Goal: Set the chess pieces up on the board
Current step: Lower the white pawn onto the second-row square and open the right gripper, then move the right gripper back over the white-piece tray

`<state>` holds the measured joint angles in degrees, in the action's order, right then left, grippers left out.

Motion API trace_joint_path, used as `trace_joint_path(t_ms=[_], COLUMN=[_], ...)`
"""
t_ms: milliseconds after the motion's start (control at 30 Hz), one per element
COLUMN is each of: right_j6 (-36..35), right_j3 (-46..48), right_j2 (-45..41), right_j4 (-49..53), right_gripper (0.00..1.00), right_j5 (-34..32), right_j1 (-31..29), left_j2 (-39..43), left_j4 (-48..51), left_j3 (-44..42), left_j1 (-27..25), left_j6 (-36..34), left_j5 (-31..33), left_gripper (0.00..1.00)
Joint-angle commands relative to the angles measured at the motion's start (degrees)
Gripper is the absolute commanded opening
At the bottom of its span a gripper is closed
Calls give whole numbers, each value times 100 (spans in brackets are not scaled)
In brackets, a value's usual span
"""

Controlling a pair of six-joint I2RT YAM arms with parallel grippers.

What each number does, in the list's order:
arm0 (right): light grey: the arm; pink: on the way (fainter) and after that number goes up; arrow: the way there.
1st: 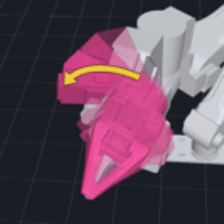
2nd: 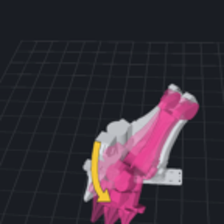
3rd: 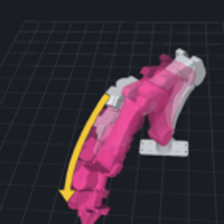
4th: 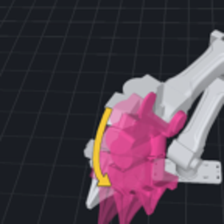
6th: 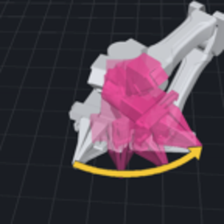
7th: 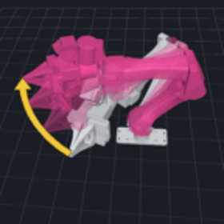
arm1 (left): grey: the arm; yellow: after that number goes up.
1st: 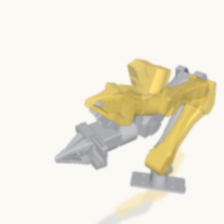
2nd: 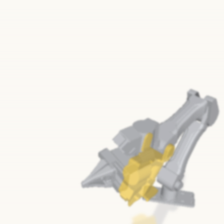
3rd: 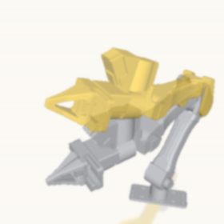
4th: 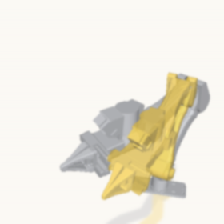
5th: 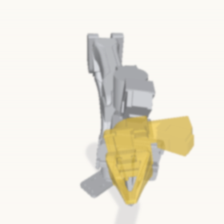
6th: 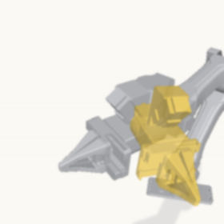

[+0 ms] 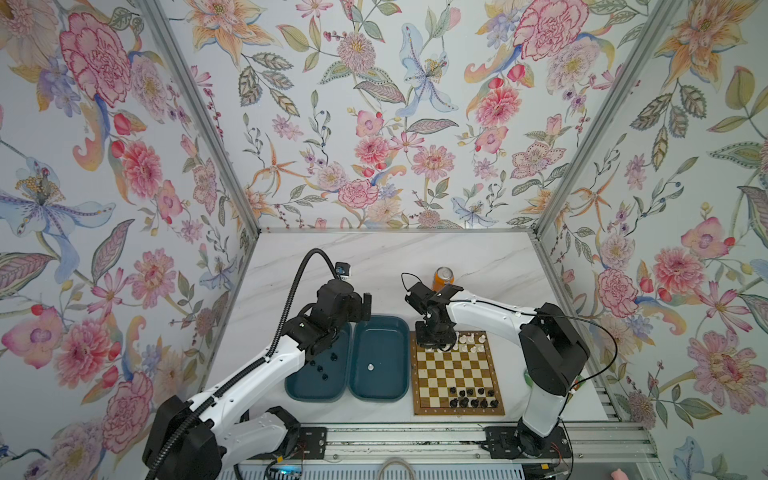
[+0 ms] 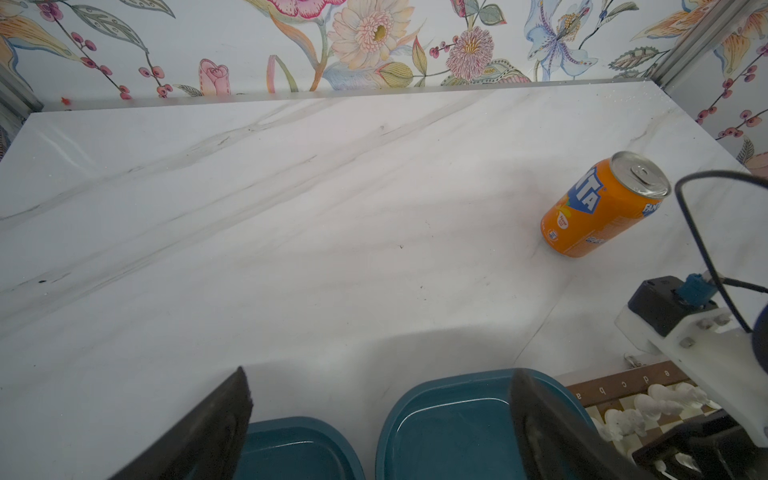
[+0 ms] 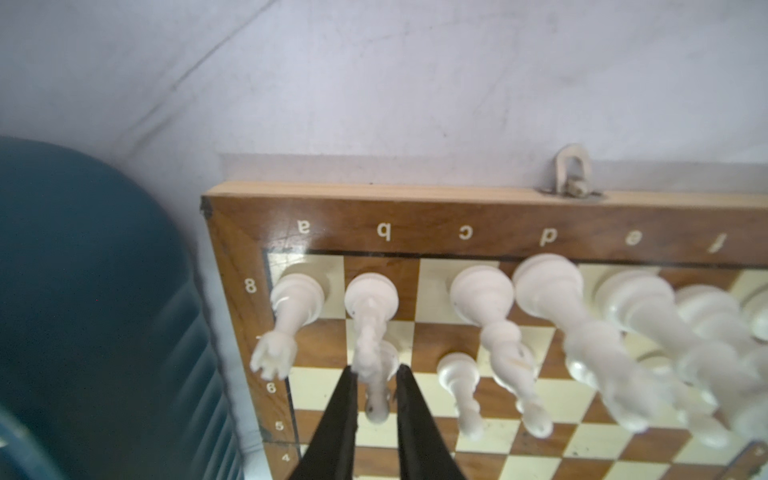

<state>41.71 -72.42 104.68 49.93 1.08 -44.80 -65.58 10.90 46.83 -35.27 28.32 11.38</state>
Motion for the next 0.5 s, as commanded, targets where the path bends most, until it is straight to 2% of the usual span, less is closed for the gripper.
trace_joint_path(t_ms=[0,467], right_j6=[56,244], right_j3=[114,-330], right_j2=[-186,-777], right_j4=[34,625], right_gripper=[26,34], right_j5=[-38,-299], right_j1=[44,-18], left_j2=[115,256], left_j4=[141,285], left_j3=[151,28], left_j1=[37,221], left_j6=[-13,-151], left_j5=[104,-209], left_gripper=[98,98])
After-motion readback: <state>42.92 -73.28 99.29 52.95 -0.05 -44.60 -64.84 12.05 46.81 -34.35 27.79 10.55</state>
